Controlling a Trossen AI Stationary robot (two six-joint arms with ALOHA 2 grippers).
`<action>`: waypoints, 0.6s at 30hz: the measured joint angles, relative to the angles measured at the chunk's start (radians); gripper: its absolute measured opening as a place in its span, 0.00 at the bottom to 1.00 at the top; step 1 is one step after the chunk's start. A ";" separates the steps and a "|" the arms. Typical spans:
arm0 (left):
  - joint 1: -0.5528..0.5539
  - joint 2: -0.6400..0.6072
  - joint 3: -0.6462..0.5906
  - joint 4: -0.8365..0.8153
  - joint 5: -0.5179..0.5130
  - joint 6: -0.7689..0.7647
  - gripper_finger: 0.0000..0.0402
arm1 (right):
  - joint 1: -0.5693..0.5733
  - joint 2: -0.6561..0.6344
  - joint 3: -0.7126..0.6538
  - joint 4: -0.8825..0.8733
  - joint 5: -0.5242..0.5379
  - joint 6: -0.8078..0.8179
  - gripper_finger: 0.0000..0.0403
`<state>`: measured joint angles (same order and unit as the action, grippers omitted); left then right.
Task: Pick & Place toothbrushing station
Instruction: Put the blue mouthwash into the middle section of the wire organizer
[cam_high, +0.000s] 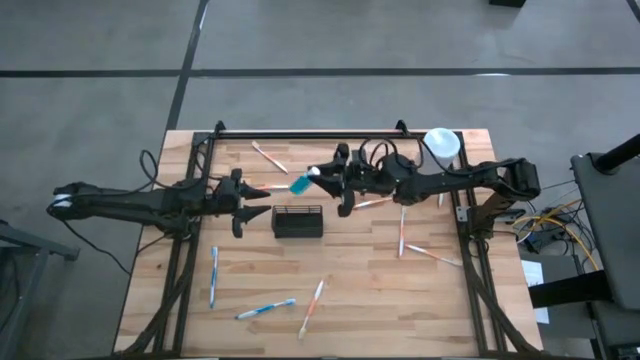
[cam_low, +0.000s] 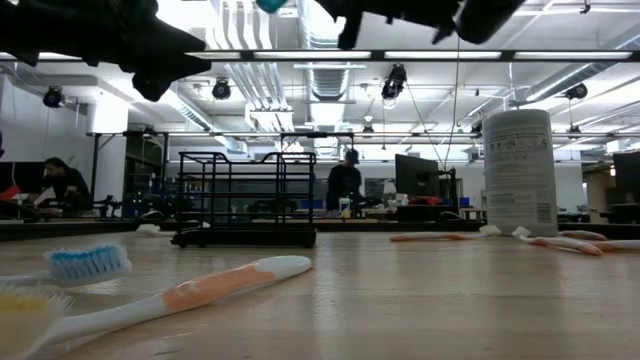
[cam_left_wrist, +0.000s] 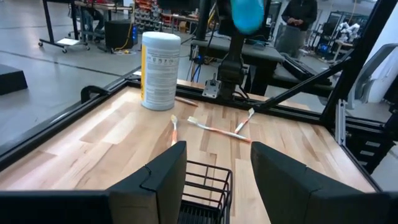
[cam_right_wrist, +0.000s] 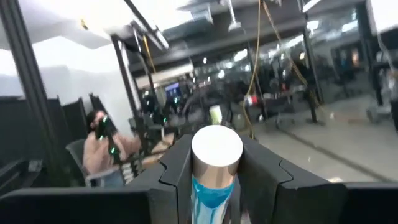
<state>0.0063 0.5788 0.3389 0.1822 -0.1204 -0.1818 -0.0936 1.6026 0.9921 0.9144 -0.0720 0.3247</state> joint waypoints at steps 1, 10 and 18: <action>0.000 0.001 0.000 -0.001 0.000 0.004 0.46 | 0.002 -0.012 -0.030 0.001 0.012 0.010 0.24; -0.001 0.022 0.000 -0.002 -0.006 0.005 0.46 | 0.001 -0.074 -0.200 -0.141 0.048 0.066 0.24; -0.001 0.040 0.000 -0.003 -0.010 0.006 0.46 | 0.001 -0.078 -0.186 -0.305 -0.014 0.055 0.24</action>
<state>0.0055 0.6185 0.3389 0.1796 -0.1299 -0.1761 -0.0929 1.5249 0.8058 0.6091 -0.0863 0.3798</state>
